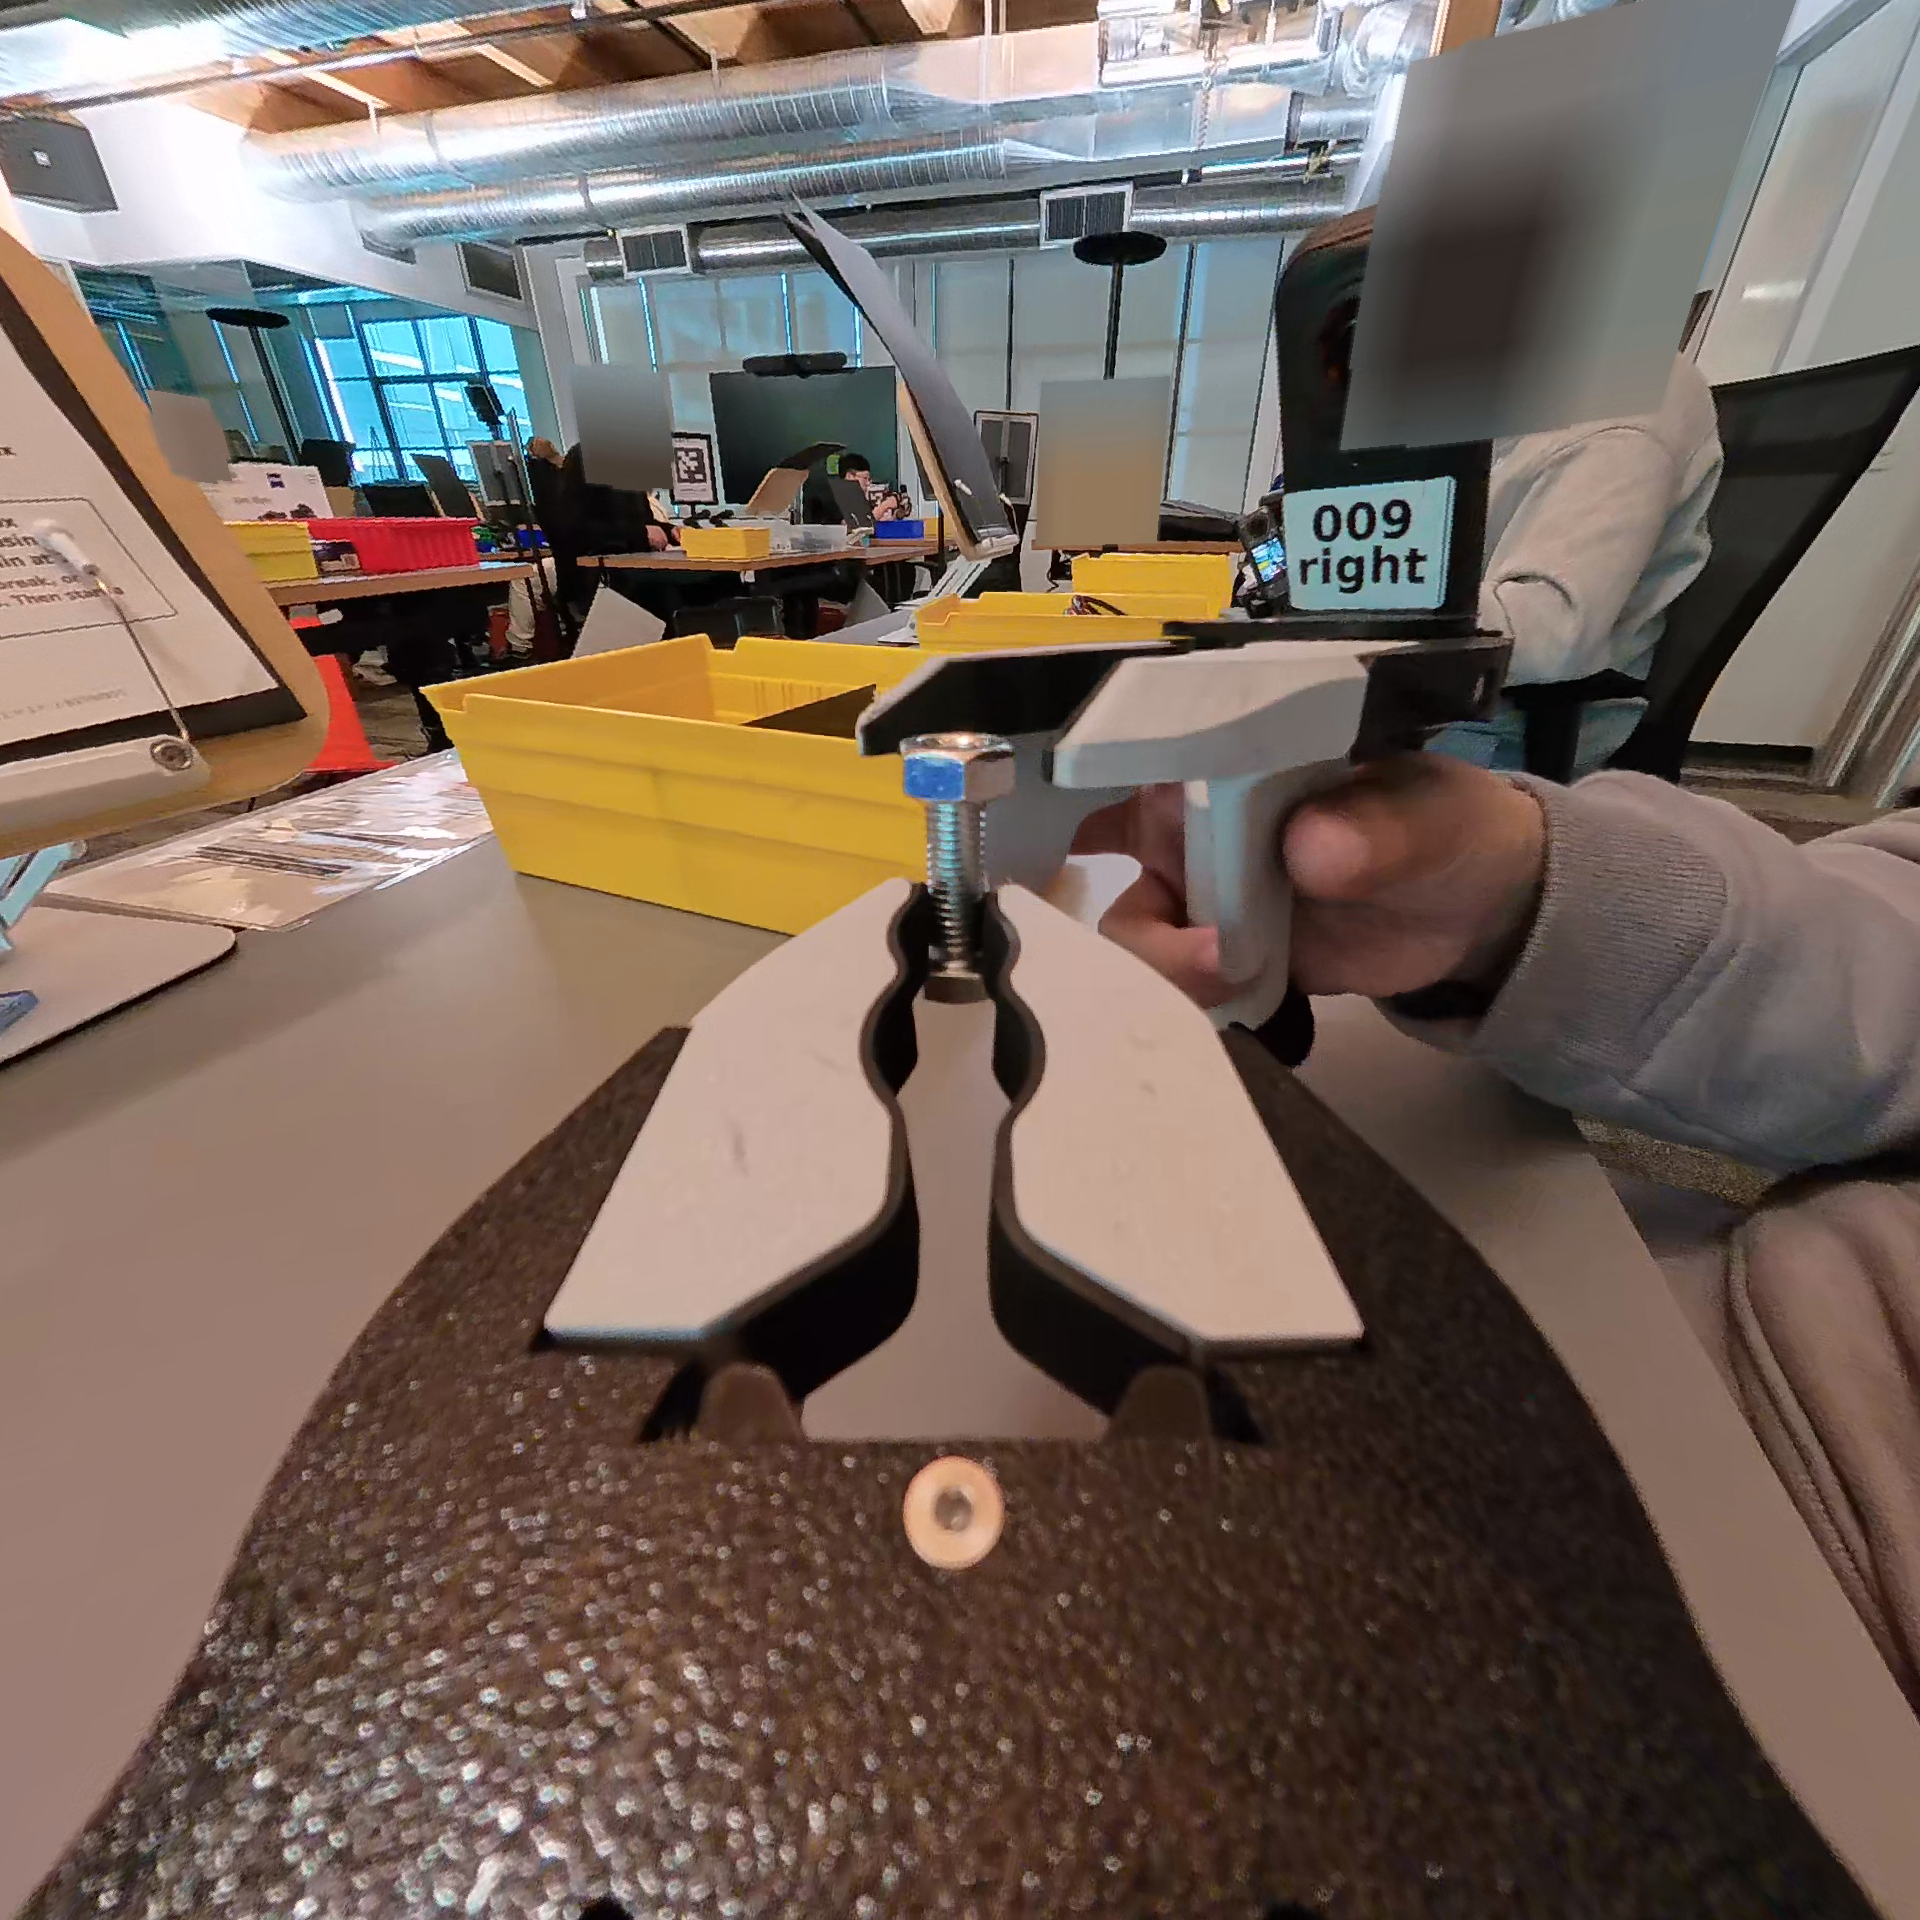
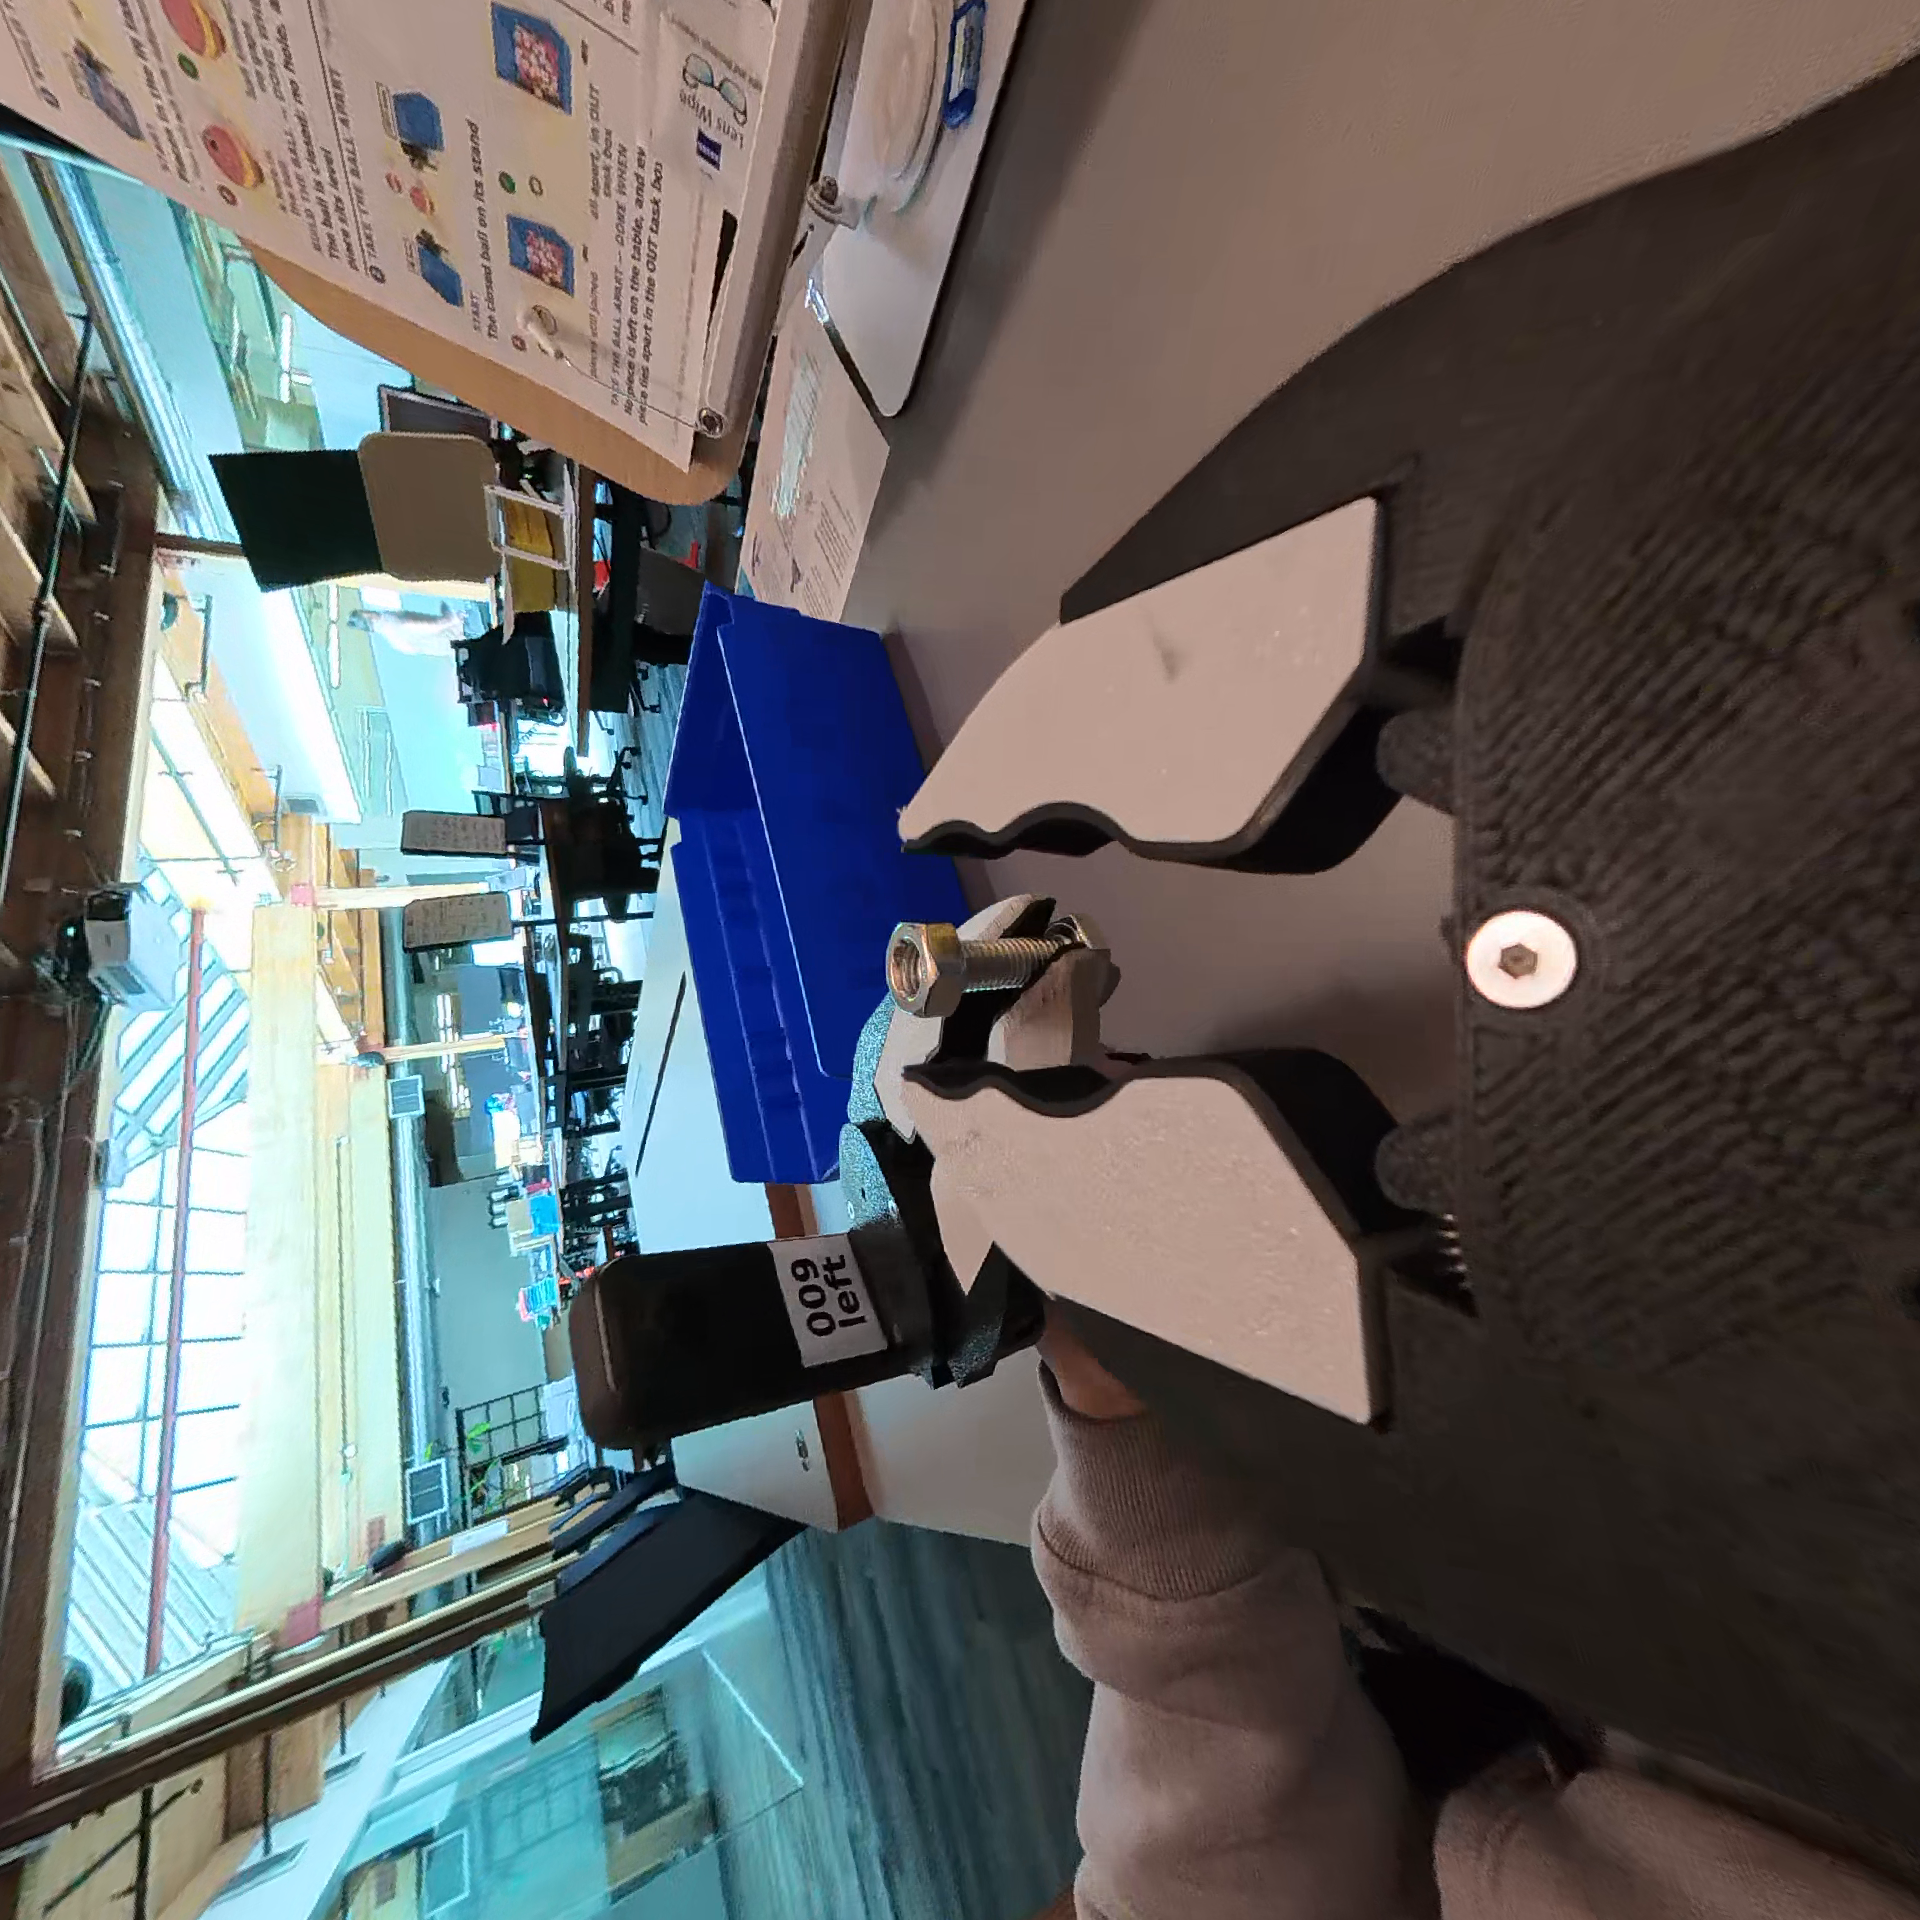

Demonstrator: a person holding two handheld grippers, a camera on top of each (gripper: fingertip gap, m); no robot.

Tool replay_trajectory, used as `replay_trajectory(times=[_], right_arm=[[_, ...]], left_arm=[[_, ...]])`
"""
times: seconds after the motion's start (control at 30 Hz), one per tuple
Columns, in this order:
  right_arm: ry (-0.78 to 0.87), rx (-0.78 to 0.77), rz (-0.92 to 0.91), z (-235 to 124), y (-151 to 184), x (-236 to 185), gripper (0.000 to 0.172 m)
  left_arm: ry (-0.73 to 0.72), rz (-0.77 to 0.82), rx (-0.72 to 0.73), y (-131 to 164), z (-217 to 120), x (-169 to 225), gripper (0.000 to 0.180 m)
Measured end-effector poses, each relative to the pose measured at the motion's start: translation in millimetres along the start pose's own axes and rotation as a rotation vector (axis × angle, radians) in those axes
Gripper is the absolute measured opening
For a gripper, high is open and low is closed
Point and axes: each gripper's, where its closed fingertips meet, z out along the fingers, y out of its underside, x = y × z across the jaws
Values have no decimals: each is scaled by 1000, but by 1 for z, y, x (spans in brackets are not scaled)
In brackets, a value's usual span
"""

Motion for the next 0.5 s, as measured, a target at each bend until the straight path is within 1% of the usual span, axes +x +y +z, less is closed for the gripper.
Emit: replay_trajectory(times=[0.23,0.27,0.33,0.4,0.47,0.5], right_arm=[[42,3,37,0,1,6,29],[35,-2,31,-1,1,6,27],[39,-13,11,-4,-1,8,30],[77,-24,-10,-10,-3,18,25],[102,-40,-17,-15,-3,27,29],[73,-39,-9,-15,-3,24,32]], left_arm=[[-14,15,-15,2,1,-1,8],[-15,14,-14,2,0,-1,9],[-17,5,2,0,-1,-2,9],[-12,-13,30,-4,-3,-3,8],[-14,-21,37,-5,-4,-4,9],[-14,-20,31,-4,-4,-4,9]])
